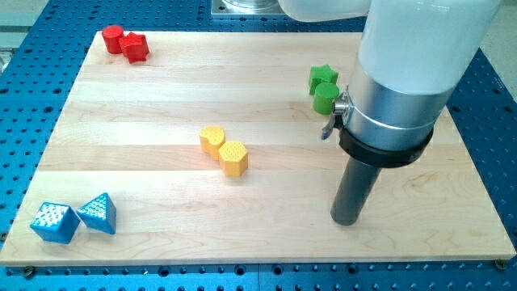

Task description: Separate the green blocks

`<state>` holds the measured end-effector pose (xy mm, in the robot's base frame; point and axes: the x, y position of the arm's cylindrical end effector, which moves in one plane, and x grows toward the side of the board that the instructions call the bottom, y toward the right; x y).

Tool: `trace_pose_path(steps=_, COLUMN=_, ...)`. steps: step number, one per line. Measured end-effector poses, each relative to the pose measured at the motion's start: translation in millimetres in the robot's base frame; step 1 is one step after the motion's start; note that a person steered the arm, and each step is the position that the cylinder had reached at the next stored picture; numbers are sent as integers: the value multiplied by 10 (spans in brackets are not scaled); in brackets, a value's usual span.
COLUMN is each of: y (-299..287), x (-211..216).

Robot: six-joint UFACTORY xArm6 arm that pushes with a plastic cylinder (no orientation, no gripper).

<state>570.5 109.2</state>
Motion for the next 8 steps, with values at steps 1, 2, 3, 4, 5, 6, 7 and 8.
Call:
trace_pose_path(steps=1, y=-51, x=-640)
trace_pose_path(steps=2, y=-335, x=-1321)
trace_pose_path(steps=3, y=-674, x=-2000)
trace_pose_path(steps=4, y=-762, x=-2566)
trace_pose_path(steps=5, y=-199, x=-2809)
trace_pose_path(steps=6, y=135, x=-2662)
trace_pose_path(steps=7, y=281, x=-2370)
trace_pose_path(steps=8, y=395, x=-2145)
